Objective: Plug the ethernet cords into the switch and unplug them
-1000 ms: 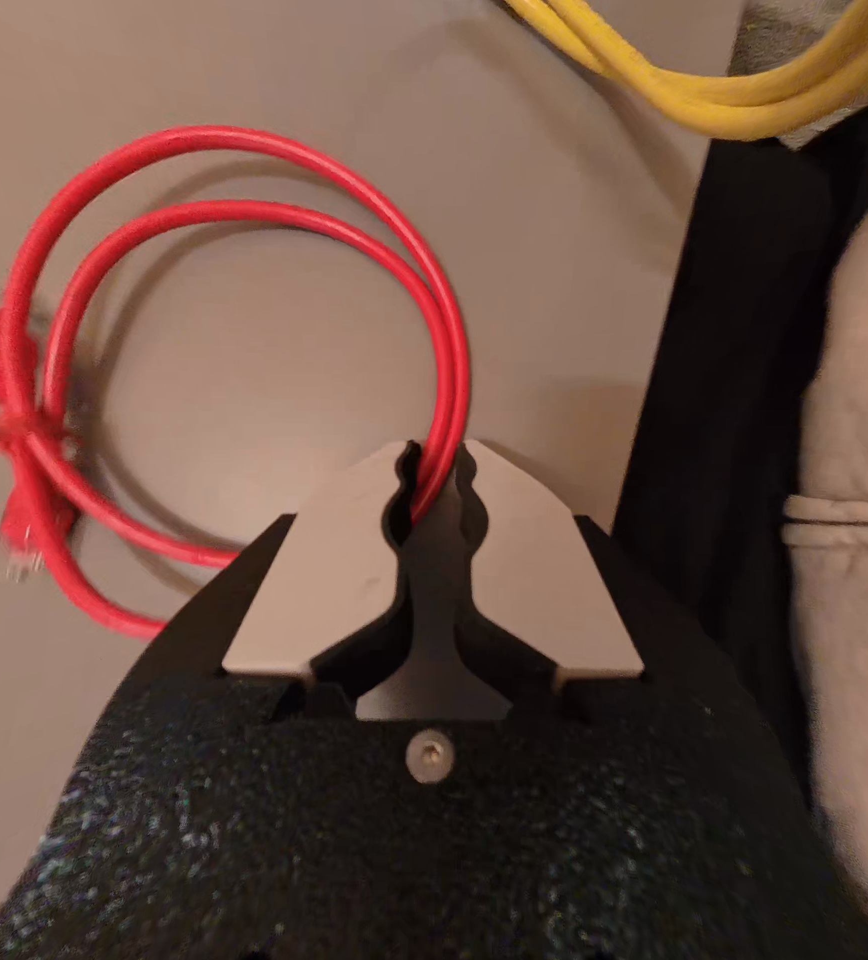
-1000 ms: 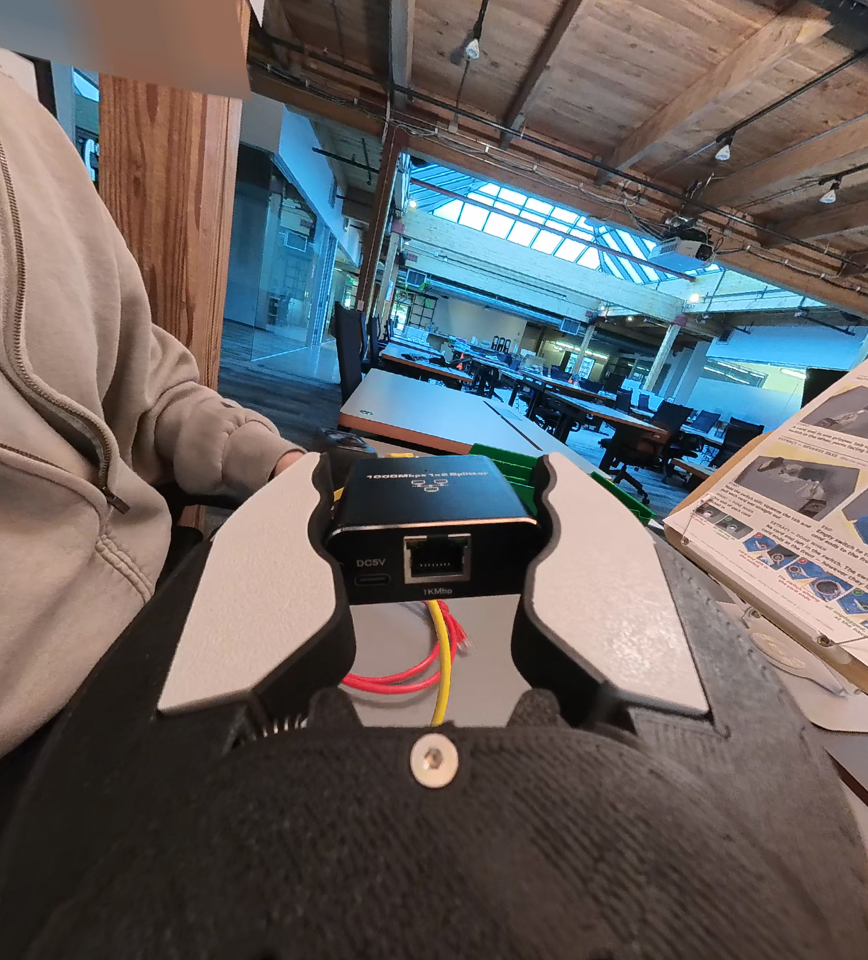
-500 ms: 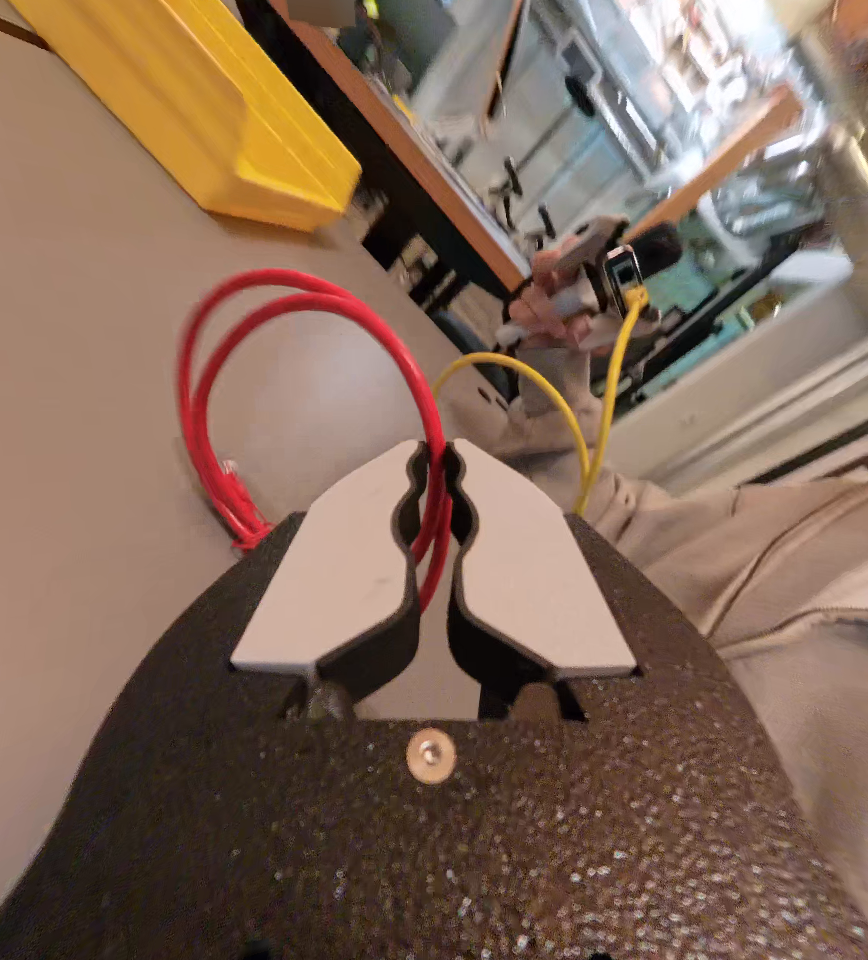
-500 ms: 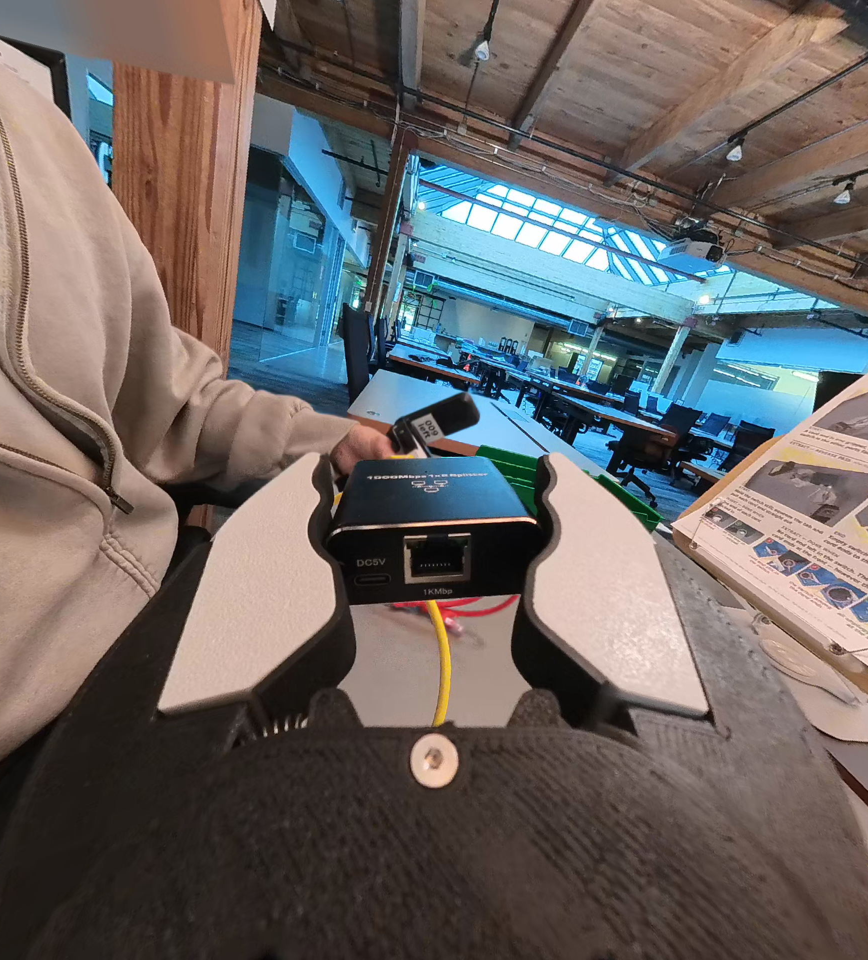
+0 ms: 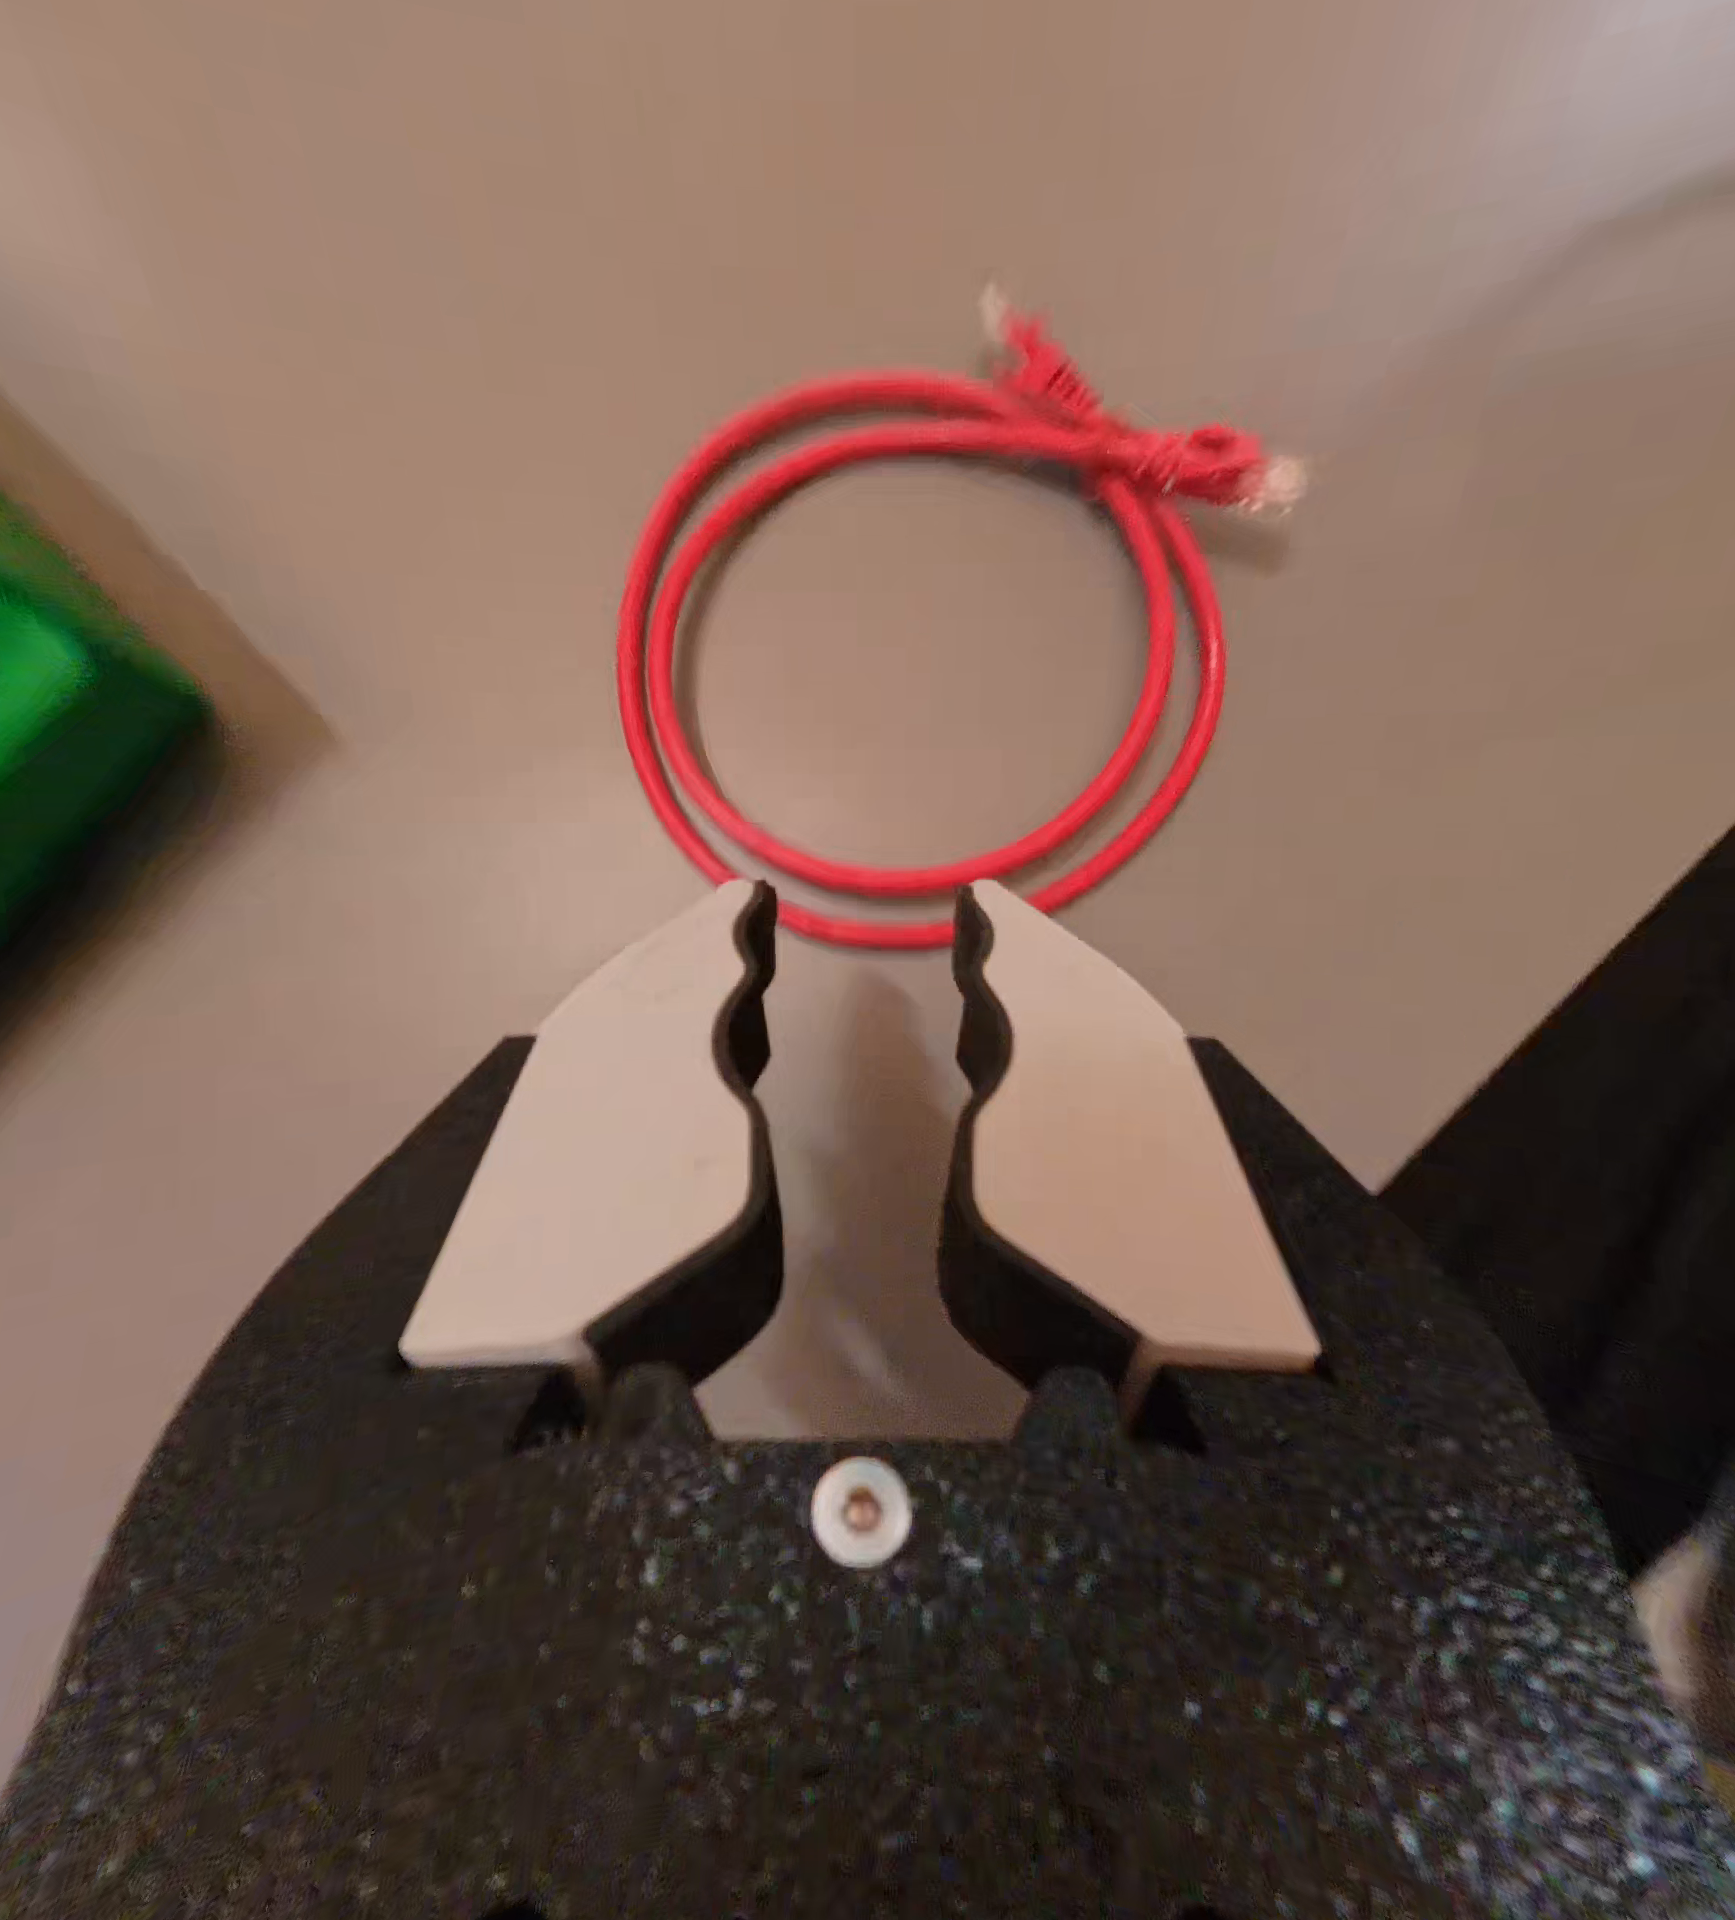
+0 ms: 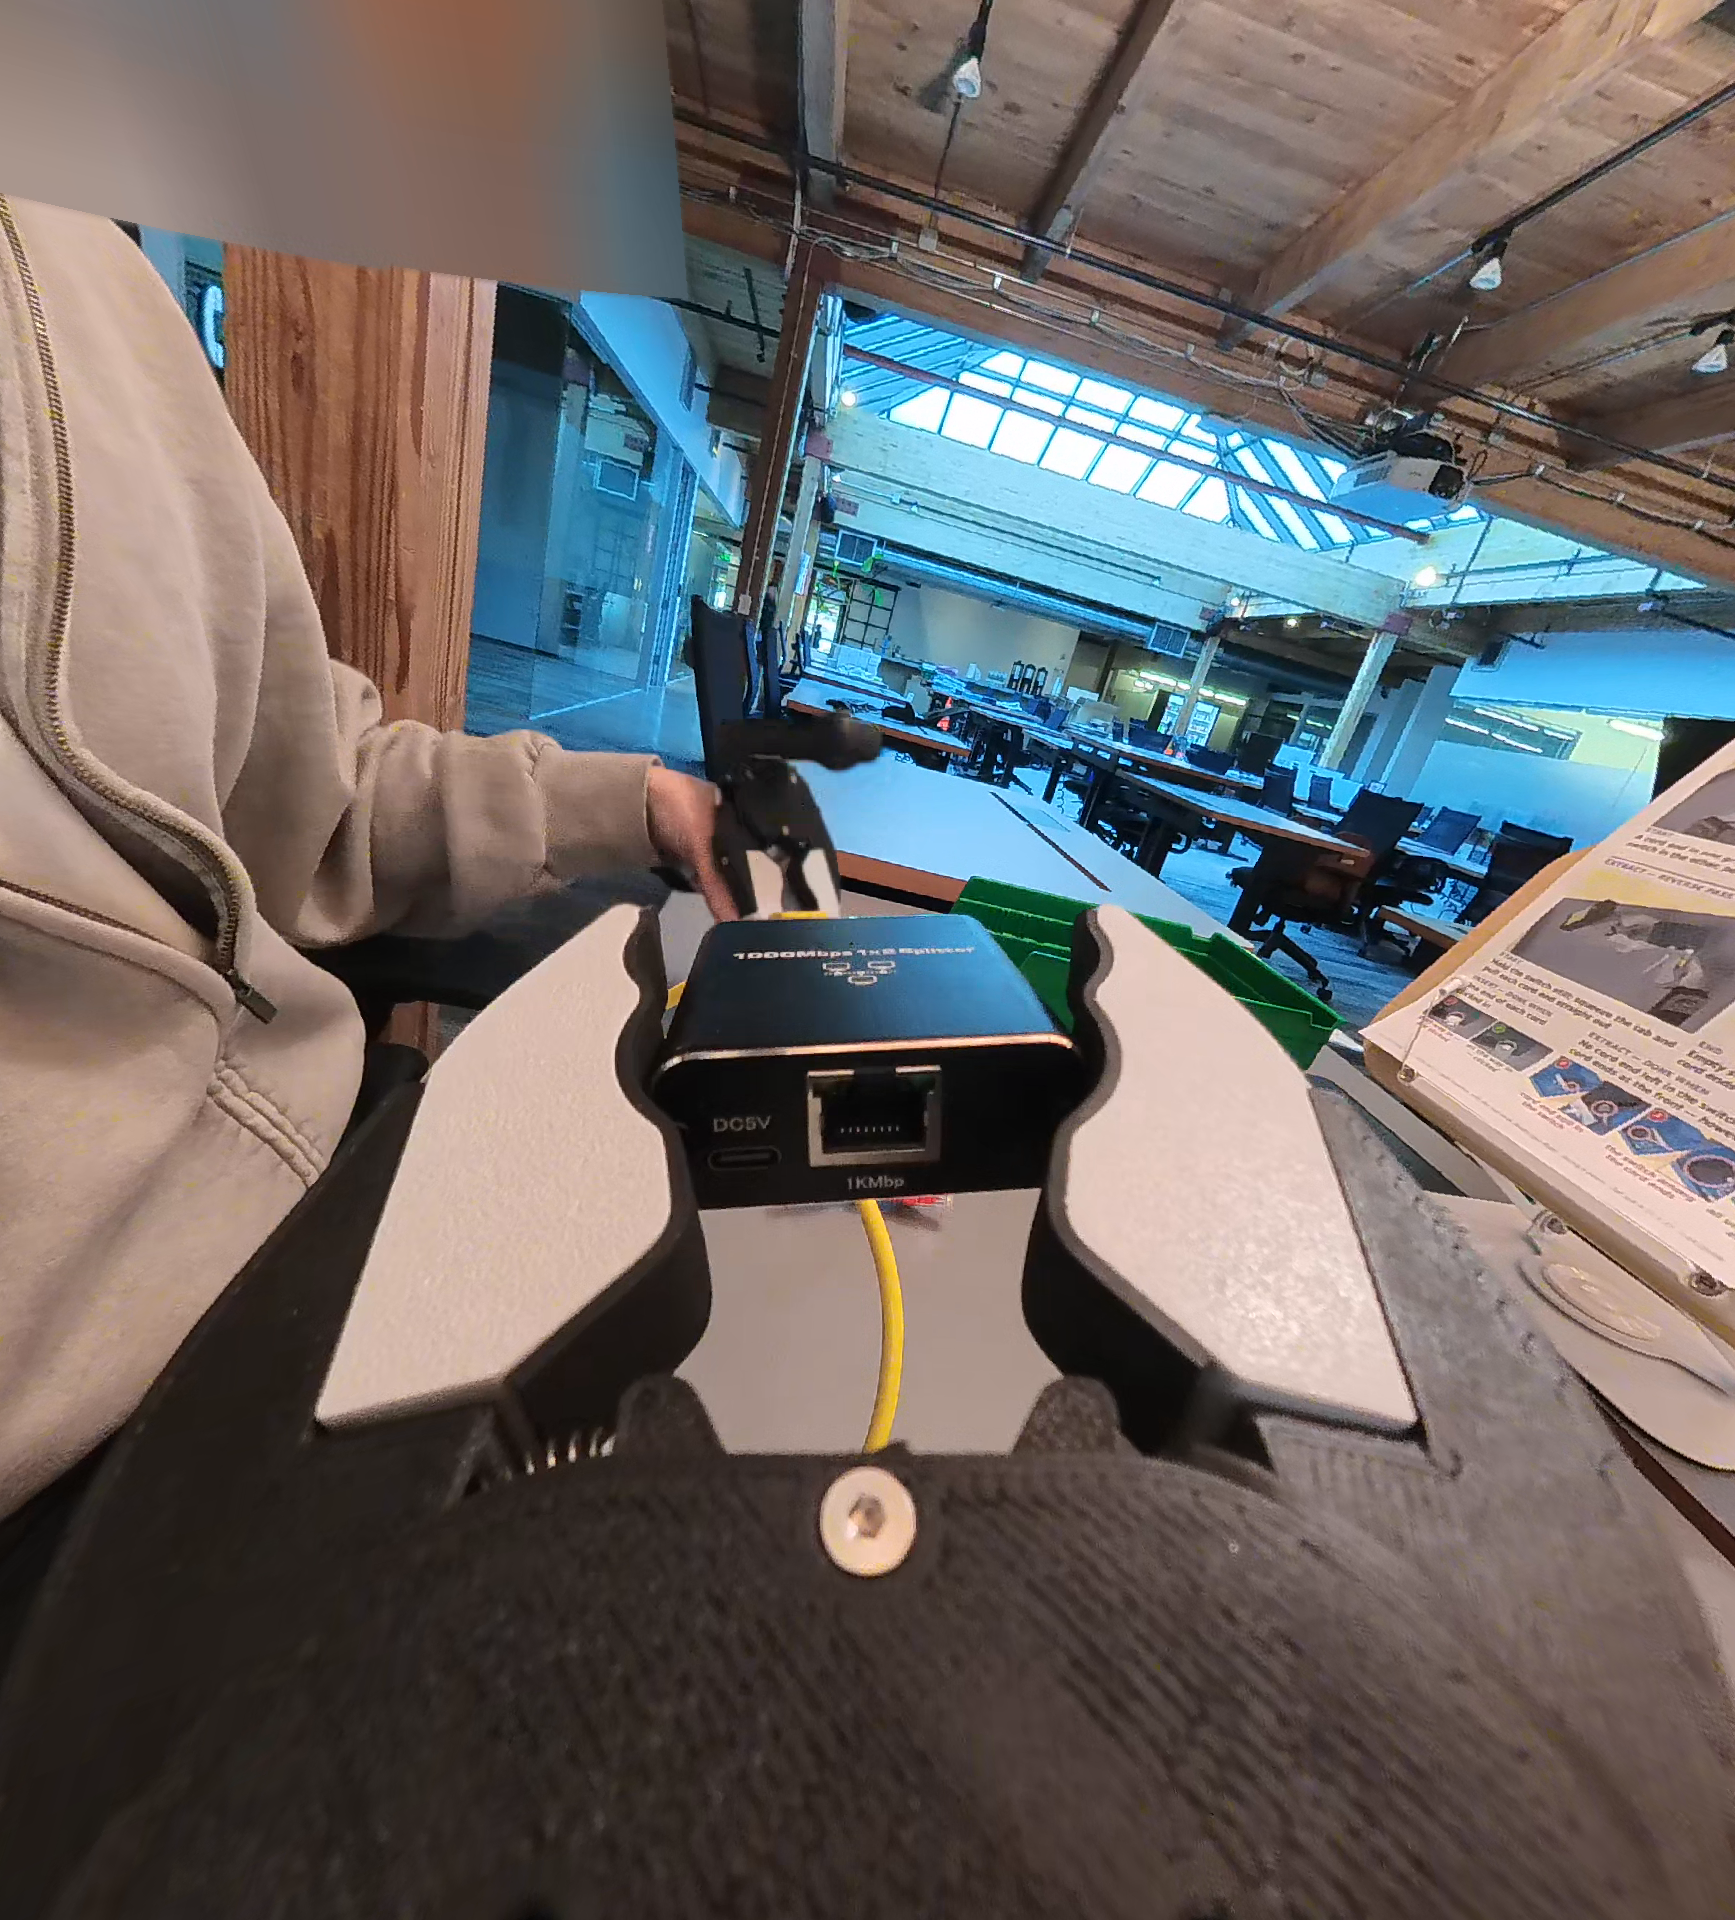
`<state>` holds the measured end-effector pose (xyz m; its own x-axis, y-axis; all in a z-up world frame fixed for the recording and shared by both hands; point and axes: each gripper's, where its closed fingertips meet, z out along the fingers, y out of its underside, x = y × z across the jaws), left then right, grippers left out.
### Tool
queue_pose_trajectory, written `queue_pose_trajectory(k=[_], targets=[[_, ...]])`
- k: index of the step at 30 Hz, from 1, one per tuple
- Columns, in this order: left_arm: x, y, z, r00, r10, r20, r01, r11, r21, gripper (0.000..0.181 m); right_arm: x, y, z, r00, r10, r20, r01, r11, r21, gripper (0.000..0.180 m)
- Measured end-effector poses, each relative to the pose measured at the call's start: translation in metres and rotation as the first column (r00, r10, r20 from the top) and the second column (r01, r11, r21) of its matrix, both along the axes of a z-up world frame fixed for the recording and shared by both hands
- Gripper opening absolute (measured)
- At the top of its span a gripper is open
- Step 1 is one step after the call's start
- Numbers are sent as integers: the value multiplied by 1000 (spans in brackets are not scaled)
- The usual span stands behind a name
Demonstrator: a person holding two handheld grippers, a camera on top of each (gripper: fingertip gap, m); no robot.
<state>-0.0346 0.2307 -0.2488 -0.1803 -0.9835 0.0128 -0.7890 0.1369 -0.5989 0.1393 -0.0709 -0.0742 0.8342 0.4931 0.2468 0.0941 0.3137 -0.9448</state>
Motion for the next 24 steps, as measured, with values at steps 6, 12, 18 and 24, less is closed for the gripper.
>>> queue_pose_trajectory(k=[6, 12, 18, 24], targets=[[60, -51, 12, 824, -566, -2, 514, 747, 422, 39, -4, 6, -1, 1000, 15, 4, -15, 1000, -10, 76], [96, -67, -32, 493, -828, -268, 826, 348, 443, 30, -9, 10, -2, 999, 31, 13, -31, 999, -19, 76], [112, -91, -52, 487, -841, -236, 869, 439, 230, 14, -5, 10, -7, 999, 36, -9, -36, 999, -26, 76], [140, -97, -50, 905, -352, -239, 365, 931, 14, 12, 0, 7, -9, 999, 30, -20, -30, 999, -24, 76]])
